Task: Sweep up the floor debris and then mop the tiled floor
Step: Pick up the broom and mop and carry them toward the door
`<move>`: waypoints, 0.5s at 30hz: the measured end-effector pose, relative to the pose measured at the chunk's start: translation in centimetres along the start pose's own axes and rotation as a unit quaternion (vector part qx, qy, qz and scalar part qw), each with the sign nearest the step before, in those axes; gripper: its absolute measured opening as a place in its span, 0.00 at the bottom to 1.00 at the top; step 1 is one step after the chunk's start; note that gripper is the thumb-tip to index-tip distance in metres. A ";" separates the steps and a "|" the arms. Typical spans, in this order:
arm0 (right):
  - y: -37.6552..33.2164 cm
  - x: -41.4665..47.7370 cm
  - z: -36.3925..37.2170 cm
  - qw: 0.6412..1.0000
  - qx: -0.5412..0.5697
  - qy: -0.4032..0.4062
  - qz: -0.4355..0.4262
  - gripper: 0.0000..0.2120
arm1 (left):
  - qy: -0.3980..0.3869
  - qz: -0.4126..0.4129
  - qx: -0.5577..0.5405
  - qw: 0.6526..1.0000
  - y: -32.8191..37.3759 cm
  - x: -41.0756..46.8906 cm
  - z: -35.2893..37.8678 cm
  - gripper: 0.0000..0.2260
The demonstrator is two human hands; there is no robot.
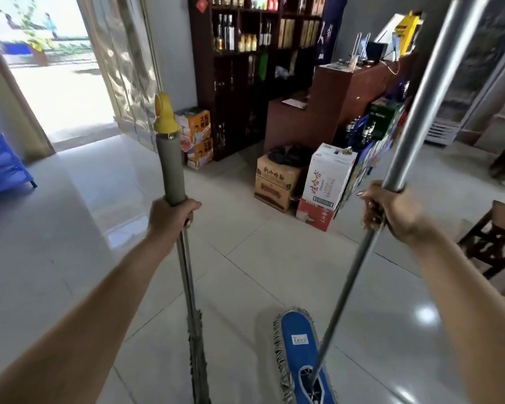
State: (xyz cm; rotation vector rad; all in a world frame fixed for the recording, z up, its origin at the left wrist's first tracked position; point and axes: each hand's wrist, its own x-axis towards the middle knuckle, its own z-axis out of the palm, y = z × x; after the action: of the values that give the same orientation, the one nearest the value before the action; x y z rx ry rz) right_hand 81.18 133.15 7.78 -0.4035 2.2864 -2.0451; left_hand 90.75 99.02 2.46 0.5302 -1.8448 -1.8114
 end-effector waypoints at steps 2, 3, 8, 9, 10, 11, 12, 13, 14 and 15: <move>0.7 4.2 1.0 1.000 0.003 -0.011 0.002 0.17 | 0.005 -0.002 0.003 1.000 -0.4 3.8 1.2 0.16; 1.2 6.5 1.5 1.000 0.005 -0.014 0.003 0.17 | 0.009 -0.001 0.004 1.000 -0.5 5.8 1.8 0.16; 3.4 19.0 3.9 0.999 0.029 -0.036 0.011 0.19 | 0.044 0.003 -0.001 0.999 -0.9 15.9 4.8 0.14; 3.5 21.5 4.3 0.999 0.035 -0.037 0.012 0.19 | 0.050 0.001 0.002 0.999 -0.8 18.0 5.4 0.14; 3.7 24.0 5.0 0.998 0.038 -0.041 0.015 0.19 | 0.057 0.001 0.009 0.998 -0.8 20.2 5.8 0.14; 3.8 26.2 5.6 0.998 0.036 -0.049 0.014 0.18 | 0.061 0.002 0.017 0.998 -0.8 22.0 6.0 0.14; 3.7 28.1 6.5 0.998 0.035 -0.056 0.012 0.18 | 0.065 0.005 0.024 0.998 -0.7 23.5 6.2 0.15; 3.7 30.4 7.4 0.997 0.036 -0.066 0.010 0.18 | 0.071 0.008 0.028 0.997 -0.7 25.3 6.3 0.16; 3.7 32.7 8.4 0.996 0.037 -0.075 0.006 0.17 | 0.079 0.011 0.031 0.996 -0.7 27.2 6.2 0.16; 3.9 35.1 9.5 0.996 0.038 -0.083 0.005 0.17 | 0.089 0.015 0.030 0.995 -0.7 29.2 6.0 0.16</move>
State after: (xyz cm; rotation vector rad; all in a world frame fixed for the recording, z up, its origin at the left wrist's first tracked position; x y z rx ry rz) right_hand 48.68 116.46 7.58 -0.5354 2.1038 -2.0039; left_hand 63.78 86.50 4.06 0.6607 -1.7805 -1.6371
